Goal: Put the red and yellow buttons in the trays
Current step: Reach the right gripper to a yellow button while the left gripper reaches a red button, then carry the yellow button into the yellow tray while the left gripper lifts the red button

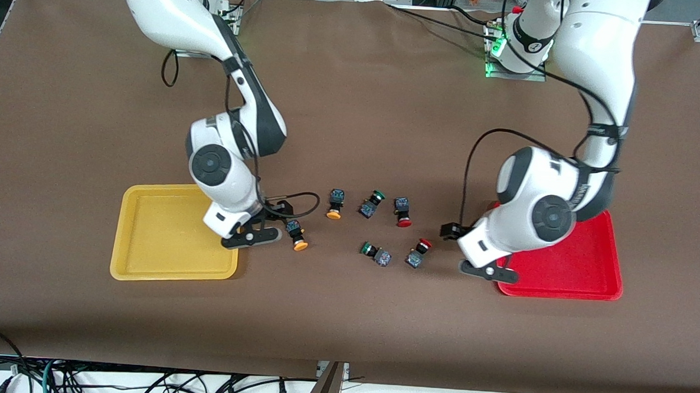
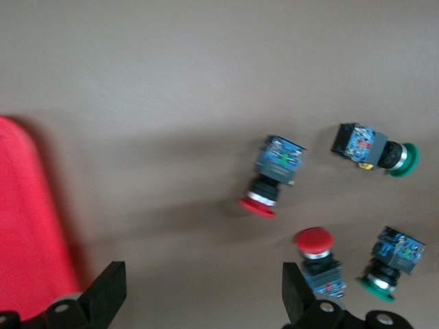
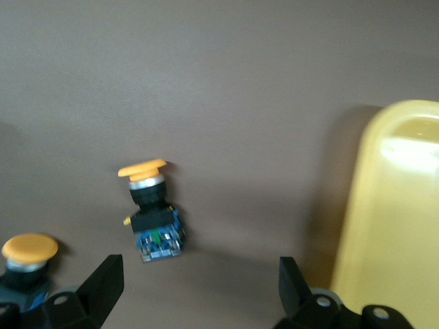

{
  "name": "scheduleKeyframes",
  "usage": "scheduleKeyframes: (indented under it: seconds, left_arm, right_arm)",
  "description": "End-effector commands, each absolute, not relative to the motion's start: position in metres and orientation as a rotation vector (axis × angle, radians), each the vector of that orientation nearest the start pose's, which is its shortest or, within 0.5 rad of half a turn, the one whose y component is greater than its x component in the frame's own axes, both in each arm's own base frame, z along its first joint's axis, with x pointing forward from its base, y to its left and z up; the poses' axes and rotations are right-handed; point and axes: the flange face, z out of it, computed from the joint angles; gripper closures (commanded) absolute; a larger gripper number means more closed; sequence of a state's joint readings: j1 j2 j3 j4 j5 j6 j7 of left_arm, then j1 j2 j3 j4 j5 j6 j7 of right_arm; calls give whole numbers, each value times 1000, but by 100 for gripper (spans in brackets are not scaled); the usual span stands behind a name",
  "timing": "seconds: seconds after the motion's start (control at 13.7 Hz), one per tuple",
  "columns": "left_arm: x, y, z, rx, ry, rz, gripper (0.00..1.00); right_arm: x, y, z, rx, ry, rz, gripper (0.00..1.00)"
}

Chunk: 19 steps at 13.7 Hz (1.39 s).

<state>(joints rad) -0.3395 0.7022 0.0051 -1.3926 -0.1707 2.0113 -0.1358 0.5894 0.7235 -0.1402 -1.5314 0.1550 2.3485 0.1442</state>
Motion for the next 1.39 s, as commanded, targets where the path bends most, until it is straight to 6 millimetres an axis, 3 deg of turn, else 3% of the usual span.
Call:
scheduleKeyframes:
  seconds: [0.0, 0.22, 0.37, 0.44, 0.66, 0.8, 0.95, 1.1, 1.17, 1.31]
  left_arm:
    - [651, -286, 268, -3243, 23, 207, 0]
    - [627, -311, 242, -3220, -132, 231, 0]
    - [607, -340, 227, -3199, -249, 207, 0]
    - [602, -346, 219, -3195, -274, 197, 0]
    - [584, -354, 194, -3189, -273, 183, 0]
    - [579, -352, 189, -3177, -277, 201, 0]
    - [578, -351, 186, -3174, -278, 207, 3]
    - [577, -352, 186, -3173, -280, 207, 27]
    - [578, -352, 187, -3174, -280, 205, 49]
    - [577, -353, 186, -3174, -278, 205, 61]
  right_arm:
    - [637, 352, 194, -3048, -392, -229, 0]
    - [631, 362, 182, -3014, -368, -226, 0]
    - [630, 362, 178, -3016, -368, -220, 0]
    - [630, 362, 177, -3017, -370, -218, 8]
    - [630, 362, 178, -3016, -373, -216, 68]
    - [634, 355, 184, -3018, -371, -209, 100]
    - [638, 346, 198, -3039, -384, -163, 100]
    - [661, 318, 223, -3072, -388, -124, 100]
    - [673, 303, 240, -3083, -433, -83, 100]
    - [694, 254, 259, -3110, -544, -32, 100]
